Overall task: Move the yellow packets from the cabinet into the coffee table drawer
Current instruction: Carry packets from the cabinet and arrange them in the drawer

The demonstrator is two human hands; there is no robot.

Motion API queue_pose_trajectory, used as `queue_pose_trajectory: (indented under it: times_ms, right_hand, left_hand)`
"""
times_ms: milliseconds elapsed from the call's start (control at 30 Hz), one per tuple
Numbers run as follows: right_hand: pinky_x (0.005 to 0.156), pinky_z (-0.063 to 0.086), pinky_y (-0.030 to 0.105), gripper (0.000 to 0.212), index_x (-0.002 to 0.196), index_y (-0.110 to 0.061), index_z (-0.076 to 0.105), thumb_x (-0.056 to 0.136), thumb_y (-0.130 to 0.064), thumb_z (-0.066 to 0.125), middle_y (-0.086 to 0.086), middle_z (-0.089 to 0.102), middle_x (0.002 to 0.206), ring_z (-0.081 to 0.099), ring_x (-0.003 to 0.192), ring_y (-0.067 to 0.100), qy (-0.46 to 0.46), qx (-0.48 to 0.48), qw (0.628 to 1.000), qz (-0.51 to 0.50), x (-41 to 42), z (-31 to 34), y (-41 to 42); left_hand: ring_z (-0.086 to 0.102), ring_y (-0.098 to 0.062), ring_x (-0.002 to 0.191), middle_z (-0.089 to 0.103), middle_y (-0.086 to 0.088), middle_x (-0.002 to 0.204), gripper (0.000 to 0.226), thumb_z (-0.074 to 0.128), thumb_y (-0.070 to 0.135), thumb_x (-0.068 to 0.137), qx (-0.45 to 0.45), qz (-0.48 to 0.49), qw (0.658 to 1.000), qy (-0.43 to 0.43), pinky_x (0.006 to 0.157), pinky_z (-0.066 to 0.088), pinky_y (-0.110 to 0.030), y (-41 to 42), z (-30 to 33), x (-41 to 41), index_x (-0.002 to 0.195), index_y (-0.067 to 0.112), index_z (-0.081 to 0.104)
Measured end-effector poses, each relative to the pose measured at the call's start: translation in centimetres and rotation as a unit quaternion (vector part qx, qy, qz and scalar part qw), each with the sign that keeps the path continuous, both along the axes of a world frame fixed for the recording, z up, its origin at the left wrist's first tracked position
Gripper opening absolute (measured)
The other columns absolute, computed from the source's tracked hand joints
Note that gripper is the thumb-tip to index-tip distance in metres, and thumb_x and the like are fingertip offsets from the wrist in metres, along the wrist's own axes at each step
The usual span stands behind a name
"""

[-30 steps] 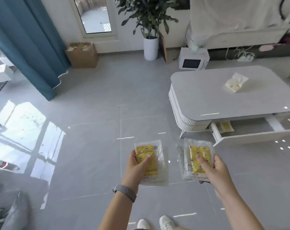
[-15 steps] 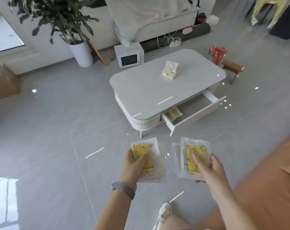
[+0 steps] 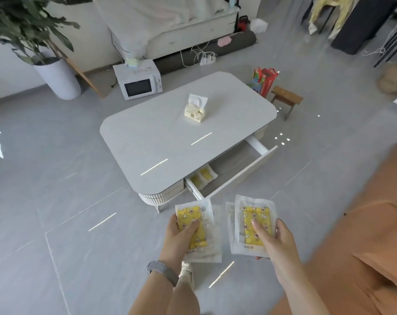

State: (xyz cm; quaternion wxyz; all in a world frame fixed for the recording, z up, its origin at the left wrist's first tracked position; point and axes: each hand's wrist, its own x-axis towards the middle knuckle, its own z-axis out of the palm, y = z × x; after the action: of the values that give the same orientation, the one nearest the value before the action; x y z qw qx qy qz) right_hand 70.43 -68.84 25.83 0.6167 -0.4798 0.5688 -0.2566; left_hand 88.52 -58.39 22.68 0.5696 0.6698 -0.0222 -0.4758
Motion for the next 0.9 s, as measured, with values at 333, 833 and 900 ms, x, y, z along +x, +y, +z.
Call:
queue_pose_trajectory:
  times_ms: [333,833,900]
  right_hand:
    - [0.046,0.05,0.02,0.028,0.104,-0.014,0.056,0.084,-0.022,0.074,0.005,0.07,0.094,0.07,0.081,0.021,0.008,0.034,0.999,-0.033,5.9,-1.8,-16.6]
    - [0.07,0.054,0.038,0.024,0.103,-0.013,0.068,0.085,-0.028,0.072,0.007,0.076,0.088,0.072,0.083,0.027,0.031,0.132,0.973,0.184,5.5,-6.3,-40.3]
    - [0.064,0.053,0.033,0.024,0.104,-0.014,0.068,0.085,-0.028,0.072,0.006,0.076,0.088,0.072,0.08,0.024,0.03,0.126,0.971,0.201,5.8,-7.2,-42.3]
  left_hand:
    - [0.072,-0.016,0.087,0.071,-0.002,0.105,0.035,0.068,0.009,0.088,-0.014,-0.042,0.999,-0.006,0.065,0.058,-0.028,-16.2,-2.4,6.9,0.118,0.02,0.053]
    - [0.072,-0.031,0.09,0.074,-0.009,0.101,0.024,0.067,0.007,0.089,-0.003,0.189,0.982,0.03,0.073,0.059,-0.047,-33.1,-6.7,0.7,0.109,0.017,0.059]
    - [0.072,-0.036,0.088,0.074,-0.014,0.099,0.024,0.066,0.006,0.089,0.003,0.219,0.975,0.044,0.069,0.059,-0.047,-33.2,-7.5,-0.3,0.11,0.015,0.058]
